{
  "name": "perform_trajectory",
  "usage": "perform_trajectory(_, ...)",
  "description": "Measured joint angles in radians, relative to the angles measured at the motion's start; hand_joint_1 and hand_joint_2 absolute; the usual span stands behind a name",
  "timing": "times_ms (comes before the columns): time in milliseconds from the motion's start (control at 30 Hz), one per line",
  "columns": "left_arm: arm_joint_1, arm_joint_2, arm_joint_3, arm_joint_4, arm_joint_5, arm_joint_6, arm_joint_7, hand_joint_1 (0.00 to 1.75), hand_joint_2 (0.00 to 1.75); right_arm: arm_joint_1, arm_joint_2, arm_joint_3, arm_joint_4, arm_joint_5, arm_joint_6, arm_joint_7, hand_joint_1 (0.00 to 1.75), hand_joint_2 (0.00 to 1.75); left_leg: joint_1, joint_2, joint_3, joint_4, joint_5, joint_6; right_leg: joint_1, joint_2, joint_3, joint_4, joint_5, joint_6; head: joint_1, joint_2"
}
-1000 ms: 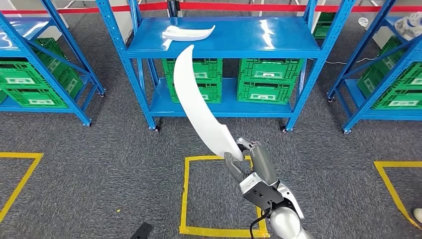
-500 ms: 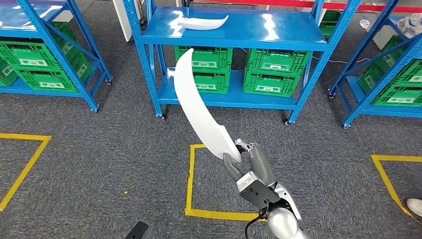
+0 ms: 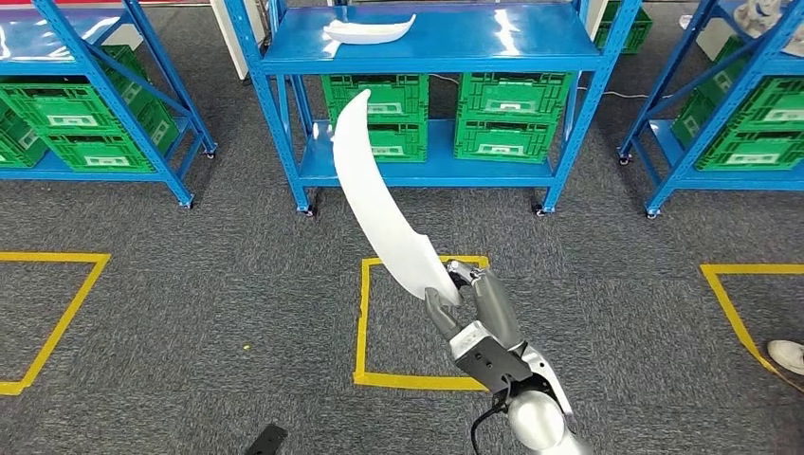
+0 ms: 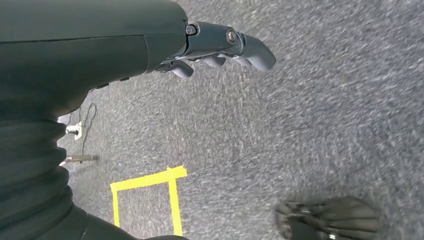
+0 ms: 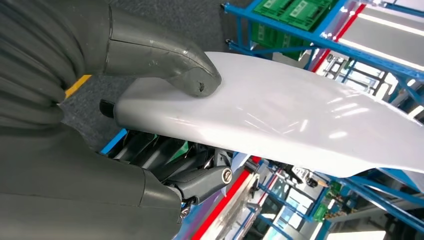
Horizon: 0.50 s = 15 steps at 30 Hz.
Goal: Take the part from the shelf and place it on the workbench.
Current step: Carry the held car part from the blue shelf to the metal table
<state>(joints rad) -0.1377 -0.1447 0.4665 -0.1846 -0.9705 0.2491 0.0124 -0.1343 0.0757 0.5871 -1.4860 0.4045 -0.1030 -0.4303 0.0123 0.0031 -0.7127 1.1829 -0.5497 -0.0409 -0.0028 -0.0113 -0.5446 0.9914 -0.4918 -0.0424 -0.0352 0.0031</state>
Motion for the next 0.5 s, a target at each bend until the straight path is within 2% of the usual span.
perform_trajectory(33, 0.0, 0.0, 0.0, 0.0, 0.0, 0.0, 0.0, 0.0, 1.75, 0.0, 0.0, 0.0, 0.001, 0.0, 0.0, 0.0, 1.75, 1.75, 0.0, 0.0, -0.009, 0.061, -0.03, -0.002, 0.001, 0.0, -0.015, 0.003, 0.01, 0.0, 0.0, 0.0)
perform_trajectory(67, 0.0, 0.0, 0.0, 0.0, 0.0, 0.0, 0.0, 0.0, 1.75, 0.001, 0.0, 0.0, 0.002, 0.0, 0.0, 0.0, 1.75, 1.75, 0.0, 0.0, -0.008, 0.102, -0.034, -0.003, 0.003, 0.0, -0.033, 0.007, 0.02, 0.0, 0.0, 0.0)
perform_trajectory(100, 0.0, 0.0, 0.0, 0.0, -0.001, 0.0, 0.001, 0.0, 1.75, 0.001, 0.0, 0.0, 0.003, 0.0, 0.0, 0.0, 1.75, 1.75, 0.0, 0.0, 0.006, 0.116, -0.018, -0.002, 0.004, 0.0, -0.05, 0.011, 0.029, 0.001, 0.0, 0.0)
perform_trajectory(133, 0.0, 0.0, 0.0, 0.0, -0.003, 0.0, 0.002, 0.0, 1.75, 0.001, 0.0, 0.0, 0.003, 0.0, 0.0, 0.0, 1.75, 1.75, -0.001, 0.0, 0.038, 0.092, 0.01, 0.002, 0.006, 0.0, -0.066, 0.015, 0.037, 0.002, 0.0, 0.0)
perform_trajectory(167, -0.001, 0.0, 0.0, 0.0, -0.006, 0.0, 0.003, 0.0, 1.75, 0.001, 0.0, 0.0, 0.003, 0.0, 0.0, 0.0, 1.75, 1.75, -0.002, 0.0, 0.083, 0.04, 0.033, 0.007, 0.007, 0.0, -0.08, 0.019, 0.045, 0.004, 0.0, 0.0)
perform_trajectory(233, -0.003, 0.0, 0.0, -0.001, -0.01, -0.001, 0.004, 0.0, 1.75, 0.001, 0.0, 0.0, 0.003, 0.0, 0.0, 0.0, 1.75, 1.75, -0.005, -0.001, 0.158, -0.06, 0.043, 0.018, 0.007, 0.001, -0.095, 0.023, 0.055, 0.007, 0.0, 0.0)
perform_trajectory(267, -0.004, 0.001, 0.0, -0.001, -0.01, -0.001, 0.004, 0.0, 1.75, 0.001, 0.0, 0.0, 0.003, 0.0, 0.0, 0.0, 1.75, 1.75, -0.006, -0.001, 0.176, -0.086, 0.037, 0.021, 0.007, 0.001, -0.097, 0.024, 0.057, 0.008, 0.0, 0.0)
perform_trajectory(367, -0.004, 0.001, 0.0, -0.002, -0.01, -0.001, 0.004, 0.0, 1.75, 0.001, 0.0, 0.0, 0.003, 0.0, 0.0, 0.0, 1.75, 1.75, -0.007, -0.001, 0.185, -0.102, 0.026, 0.023, 0.007, 0.001, -0.099, 0.024, 0.058, 0.009, 0.0, 0.0)
perform_trajectory(400, -0.004, 0.001, 0.0, -0.002, -0.01, -0.002, 0.004, 0.0, 1.75, 0.001, 0.0, 0.0, 0.003, 0.0, 0.0, 0.0, 1.75, 1.75, -0.01, -0.001, 0.196, -0.129, 0.019, 0.028, 0.007, 0.0, -0.102, 0.023, 0.067, 0.016, 0.0, 0.0)
perform_trajectory(433, -0.004, 0.001, 0.0, -0.001, -0.011, -0.003, 0.006, 0.0, 1.75, 0.0, 0.0, 0.0, 0.003, 0.0, 0.0, 0.0, 1.75, 1.75, -0.01, 0.001, 0.207, -0.157, 0.016, 0.036, 0.006, 0.002, -0.11, 0.034, 0.062, 0.026, 0.001, 0.0)
perform_trajectory(500, -0.004, 0.0, 0.0, -0.001, -0.011, -0.005, 0.008, 0.0, 1.75, -0.001, 0.0, 0.0, 0.003, 0.002, -0.001, 0.0, 1.75, 1.75, -0.009, 0.005, 0.217, -0.201, 0.021, 0.053, 0.002, 0.006, -0.144, 0.107, 0.022, 0.048, 0.004, 0.0)
